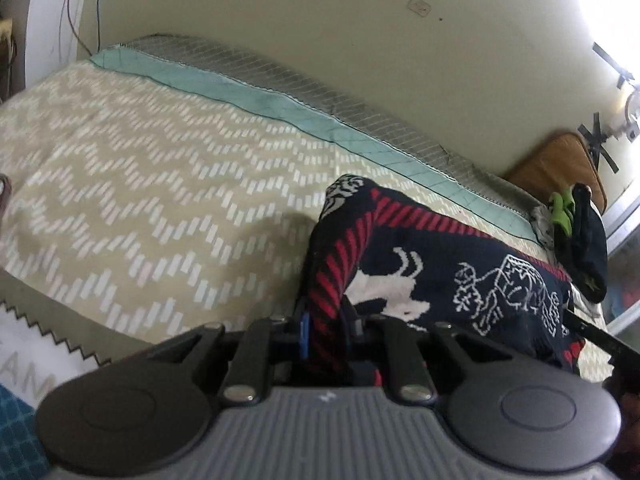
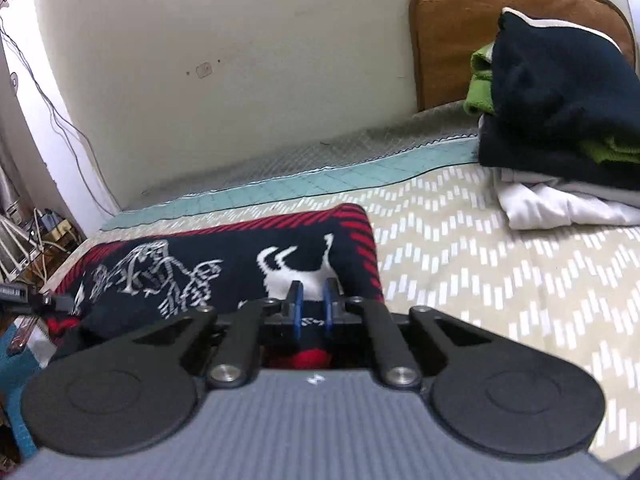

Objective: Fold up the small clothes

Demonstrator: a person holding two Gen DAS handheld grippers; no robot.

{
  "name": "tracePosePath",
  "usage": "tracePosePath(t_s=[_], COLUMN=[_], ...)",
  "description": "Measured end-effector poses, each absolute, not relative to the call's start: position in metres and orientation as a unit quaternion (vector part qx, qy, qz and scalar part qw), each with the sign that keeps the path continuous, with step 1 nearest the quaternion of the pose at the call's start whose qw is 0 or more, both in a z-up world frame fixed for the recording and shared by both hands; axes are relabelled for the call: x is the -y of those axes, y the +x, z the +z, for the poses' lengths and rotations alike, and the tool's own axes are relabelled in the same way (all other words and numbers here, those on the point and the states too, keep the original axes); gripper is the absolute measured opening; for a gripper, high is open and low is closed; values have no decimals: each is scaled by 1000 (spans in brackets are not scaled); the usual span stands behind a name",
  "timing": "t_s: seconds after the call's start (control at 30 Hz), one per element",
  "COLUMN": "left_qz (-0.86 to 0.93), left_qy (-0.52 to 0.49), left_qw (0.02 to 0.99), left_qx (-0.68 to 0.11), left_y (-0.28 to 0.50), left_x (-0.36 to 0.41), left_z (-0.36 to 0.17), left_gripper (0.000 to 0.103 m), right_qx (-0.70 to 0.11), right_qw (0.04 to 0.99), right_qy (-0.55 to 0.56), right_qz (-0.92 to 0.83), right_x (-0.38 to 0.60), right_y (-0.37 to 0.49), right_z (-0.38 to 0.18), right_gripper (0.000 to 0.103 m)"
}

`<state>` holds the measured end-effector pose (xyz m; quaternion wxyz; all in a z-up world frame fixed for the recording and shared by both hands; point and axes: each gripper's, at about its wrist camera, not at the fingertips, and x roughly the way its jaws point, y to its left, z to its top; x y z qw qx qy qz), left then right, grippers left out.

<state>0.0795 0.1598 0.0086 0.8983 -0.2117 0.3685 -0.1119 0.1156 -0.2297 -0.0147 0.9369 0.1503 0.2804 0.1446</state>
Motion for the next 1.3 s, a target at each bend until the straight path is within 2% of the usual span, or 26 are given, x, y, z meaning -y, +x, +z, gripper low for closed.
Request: tracePosePath(t_s=[0.13,0.2,0.23,0.37,0.5,0.6,0.67,0.7,0.77,0.87,1.03,1.1,1.13,1.17,1.23,1.3], left_qz=[-103,-92,-87,-124,-185,-184,-148,-134,-141,-140,-122,-126,-129,-136,-161,-192], left_qy=[-152,-126,-128,-151,-120,-99,-71,-63,-73,-68,-47,-65,-74,-85,-109,-127], left_qw=[916,935,942,947,938,927,931,933,935,937,938,937,937,937,933,926], left_qx=[-357,-318,-297,-256,-266,-311,-326,-329,-317,-313,-321,-320,-315,-309,-302,-299], left_y=[69,55,49,59,89,114,123,122,115,111,108,103,104,100,97,95], left_x=[-145,-148,-153,-146,-101,-81,-79,-82,-91,-93,-79,-81,-83,-85,-82,-78], left_z=[22,41,52,80,71,43,25,17,10,9,18,27,31,36,43,49], left_gripper=[23,29,29,28,28,28,26,16,15,15,18,21,22,22,22,22], right_qx=[-276,-250,-240,-241,-253,-276,-287,-289,-295,-286,-279,-276,-269,-256,-241,-247], right_qw=[940,948,951,939,918,916,918,919,921,909,920,920,923,925,921,914], right_qy=[134,124,121,122,91,66,74,85,120,202,203,213,216,227,266,293], right_qz=[148,150,155,213,291,284,263,252,226,226,188,181,170,166,150,134], right_x=[228,226,224,191,128,111,129,143,179,224,235,240,247,254,271,281], right_y=[104,91,85,96,125,147,151,149,138,119,96,87,85,78,71,72], right_z=[-4,3,9,24,27,13,2,-1,-9,-21,-16,-10,-7,-5,-4,-8], right_gripper=[16,23,26,26,27,28,24,21,0,0,2,12,30,40,53,56])
